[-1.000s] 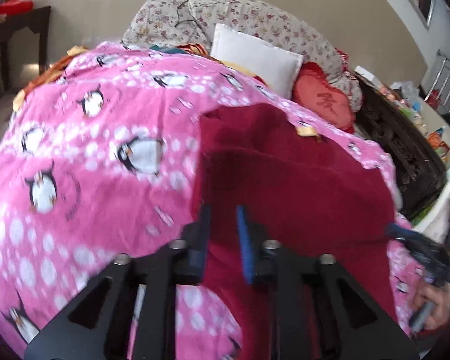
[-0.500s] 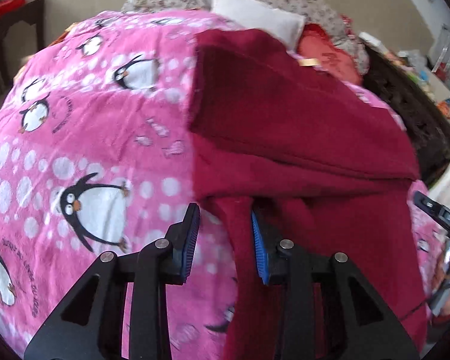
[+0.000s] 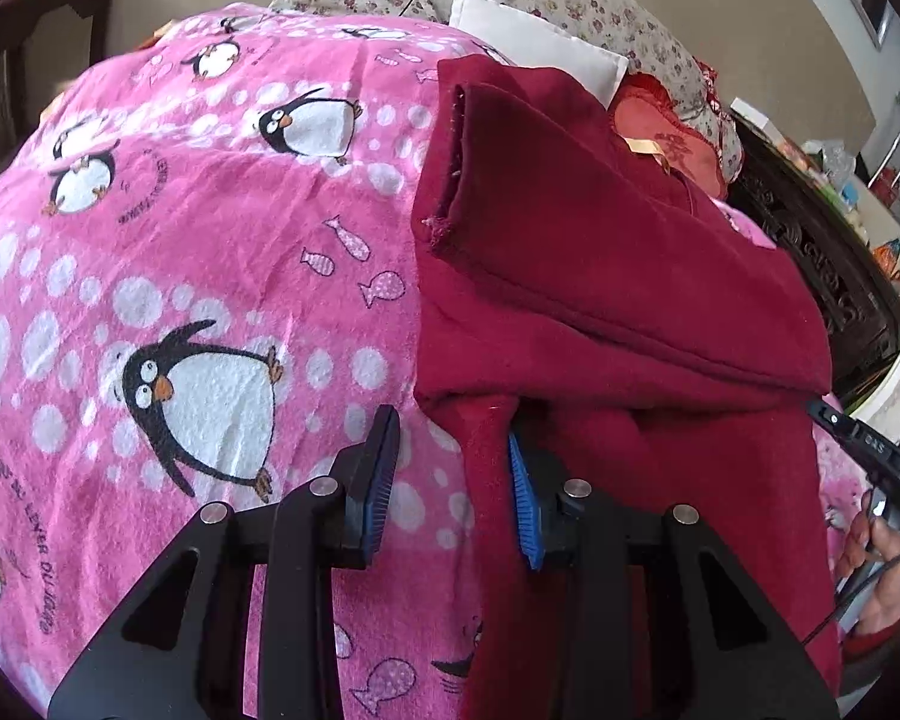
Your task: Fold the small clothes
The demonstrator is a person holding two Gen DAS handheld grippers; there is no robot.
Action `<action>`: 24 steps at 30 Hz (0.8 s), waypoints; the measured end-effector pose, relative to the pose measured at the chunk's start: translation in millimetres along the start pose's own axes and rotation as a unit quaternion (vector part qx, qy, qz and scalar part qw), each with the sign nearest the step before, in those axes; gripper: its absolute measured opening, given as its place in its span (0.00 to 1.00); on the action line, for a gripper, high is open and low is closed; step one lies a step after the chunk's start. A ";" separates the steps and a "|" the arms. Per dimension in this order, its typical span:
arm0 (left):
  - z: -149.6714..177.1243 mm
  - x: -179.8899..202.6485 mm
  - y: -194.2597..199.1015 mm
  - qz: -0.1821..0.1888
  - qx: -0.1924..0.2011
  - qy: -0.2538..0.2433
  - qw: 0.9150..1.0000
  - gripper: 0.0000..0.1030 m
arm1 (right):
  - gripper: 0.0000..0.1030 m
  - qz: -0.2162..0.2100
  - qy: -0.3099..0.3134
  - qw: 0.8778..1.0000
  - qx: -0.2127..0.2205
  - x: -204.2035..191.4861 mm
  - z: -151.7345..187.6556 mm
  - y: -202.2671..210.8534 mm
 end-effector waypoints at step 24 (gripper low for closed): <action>46.9 11.4 41.1 -0.036 -0.001 -0.018 0.999 0.34 | 0.09 -0.047 0.033 0.998 -0.038 -20.6 87.4 60.4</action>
Point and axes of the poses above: each gripper's, at about its wrist camera, not at the fingertips, and y roughly against the way its jaws point, x to its right, z to its underside, the point moved 6 cm from there along -y, roughly the way its jaws point, and after that the axes turned 5 degrees about -x, right-handed, at the moved point
